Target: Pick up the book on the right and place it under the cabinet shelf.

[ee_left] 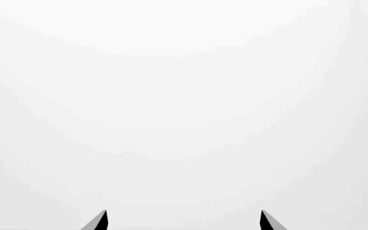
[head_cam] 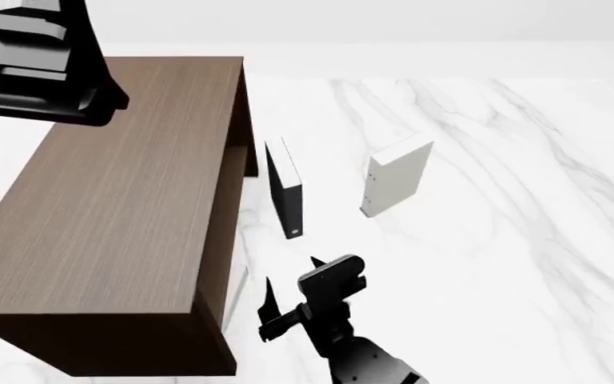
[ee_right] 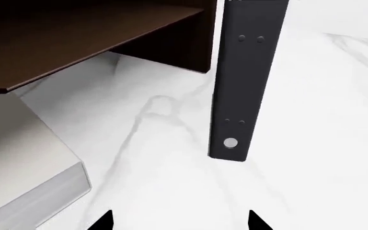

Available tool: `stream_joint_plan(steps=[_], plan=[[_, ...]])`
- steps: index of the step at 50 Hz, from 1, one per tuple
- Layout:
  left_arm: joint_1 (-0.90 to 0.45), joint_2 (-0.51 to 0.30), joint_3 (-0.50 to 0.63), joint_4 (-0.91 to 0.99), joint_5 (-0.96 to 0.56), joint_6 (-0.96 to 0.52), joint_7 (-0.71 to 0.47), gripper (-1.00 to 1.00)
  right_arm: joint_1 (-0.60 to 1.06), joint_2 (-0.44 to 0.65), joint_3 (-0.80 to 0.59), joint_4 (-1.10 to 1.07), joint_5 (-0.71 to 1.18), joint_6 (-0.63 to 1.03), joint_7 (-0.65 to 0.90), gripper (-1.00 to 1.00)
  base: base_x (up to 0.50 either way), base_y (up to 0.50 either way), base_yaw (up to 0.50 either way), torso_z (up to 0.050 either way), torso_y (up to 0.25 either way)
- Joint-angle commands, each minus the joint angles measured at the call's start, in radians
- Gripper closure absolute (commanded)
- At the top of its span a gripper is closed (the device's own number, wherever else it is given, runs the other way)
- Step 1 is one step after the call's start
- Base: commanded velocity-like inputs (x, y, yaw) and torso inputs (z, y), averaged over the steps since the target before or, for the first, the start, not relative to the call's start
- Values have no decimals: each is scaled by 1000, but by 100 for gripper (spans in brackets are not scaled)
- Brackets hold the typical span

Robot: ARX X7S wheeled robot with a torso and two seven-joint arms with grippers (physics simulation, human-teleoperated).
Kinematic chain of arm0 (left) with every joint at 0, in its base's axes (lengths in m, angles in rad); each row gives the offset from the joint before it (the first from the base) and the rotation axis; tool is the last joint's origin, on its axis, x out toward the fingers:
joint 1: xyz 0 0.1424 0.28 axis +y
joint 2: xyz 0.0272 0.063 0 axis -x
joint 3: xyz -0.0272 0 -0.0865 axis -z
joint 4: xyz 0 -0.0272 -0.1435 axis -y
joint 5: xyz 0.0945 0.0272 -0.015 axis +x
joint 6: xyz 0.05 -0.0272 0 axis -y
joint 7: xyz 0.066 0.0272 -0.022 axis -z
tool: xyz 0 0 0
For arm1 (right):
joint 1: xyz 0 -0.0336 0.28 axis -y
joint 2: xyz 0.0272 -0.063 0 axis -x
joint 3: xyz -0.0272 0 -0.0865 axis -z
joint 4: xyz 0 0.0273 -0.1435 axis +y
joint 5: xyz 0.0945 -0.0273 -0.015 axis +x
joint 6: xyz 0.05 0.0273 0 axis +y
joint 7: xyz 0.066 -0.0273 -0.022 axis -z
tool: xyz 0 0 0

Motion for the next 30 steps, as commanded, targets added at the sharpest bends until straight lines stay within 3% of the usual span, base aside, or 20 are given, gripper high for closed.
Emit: stream_joint_plan(steps=[1,24,30], plan=[[-8,4,13,-5,3,0,-4,-100,7,165,-16,-230,22,65,195,-100,0,0,0,0,0],[12,1,36,-11,25,-7,-18,-100,56,426,-33,-718,0,121,379,-100,0,0,0,0,0],[21,1,56,-13,33,-20,-26,-100,82,503,-23,-858,4,129,419,-100,0,0,0,0,188]])
